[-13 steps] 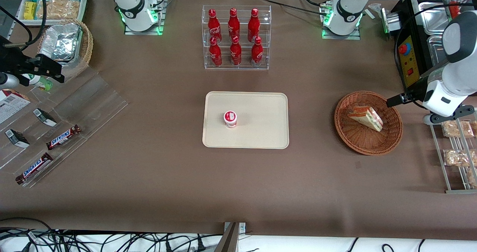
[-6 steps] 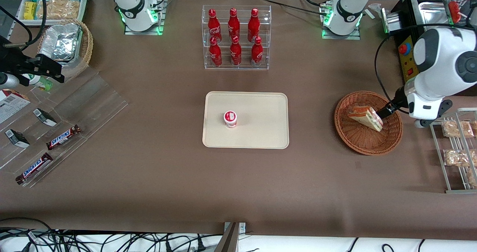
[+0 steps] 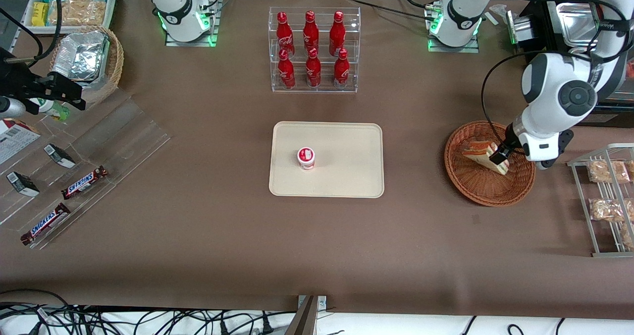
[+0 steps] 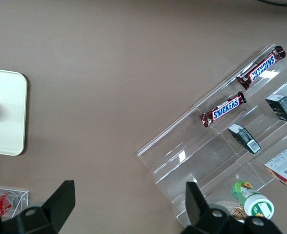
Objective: Place sandwich from basket to tray
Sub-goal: 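Lower the left gripper around the sandwich and close it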
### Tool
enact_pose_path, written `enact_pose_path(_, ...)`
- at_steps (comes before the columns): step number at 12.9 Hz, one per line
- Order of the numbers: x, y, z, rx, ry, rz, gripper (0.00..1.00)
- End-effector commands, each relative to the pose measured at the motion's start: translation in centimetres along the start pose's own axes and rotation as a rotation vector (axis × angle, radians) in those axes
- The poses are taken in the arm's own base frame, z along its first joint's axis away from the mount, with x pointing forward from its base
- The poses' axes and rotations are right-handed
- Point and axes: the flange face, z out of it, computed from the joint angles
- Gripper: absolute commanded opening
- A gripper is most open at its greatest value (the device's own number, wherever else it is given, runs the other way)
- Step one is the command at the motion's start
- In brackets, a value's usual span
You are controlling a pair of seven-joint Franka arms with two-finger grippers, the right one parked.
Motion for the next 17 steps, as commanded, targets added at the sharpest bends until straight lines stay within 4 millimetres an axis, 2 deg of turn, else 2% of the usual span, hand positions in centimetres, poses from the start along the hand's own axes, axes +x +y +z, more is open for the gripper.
enact_pose_path(1,-0.5,0.4,1.5,-0.006,0.026,-0.037,1.0)
enact_pose_path(7,-1.8,-0.2,4.7,-0.039,0.014,-0.079,1.0)
enact_pose_path(8,-1.8,-0.3,4.9,-0.038,0.013,-0.085,0.96)
enact_pose_path(9,-1.7,-0.3,4.9,-0.04,0.018,-0.082,0.61)
enact_pose_path(10,-1.8,-0.2,4.9,-0.036,0.029,-0.065,0.5)
enact_pose_path(11,-1.8,-0.2,5.0,-0.028,0.041,-0.044,0.66)
enact_pose_path(12,-1.7,-0.2,5.0,-0.027,0.044,-0.043,0.68)
enact_pose_path(13,-1.7,-0.3,5.0,-0.026,0.045,-0.042,0.65)
enact_pose_path(14,-1.7,-0.3,5.1,-0.024,0.043,-0.041,0.58)
enact_pose_path(16,-1.7,-0.2,5.1,-0.021,0.044,-0.036,0.0)
enact_pose_path(17,-1.6,-0.3,4.7,-0.022,0.049,-0.044,0.0)
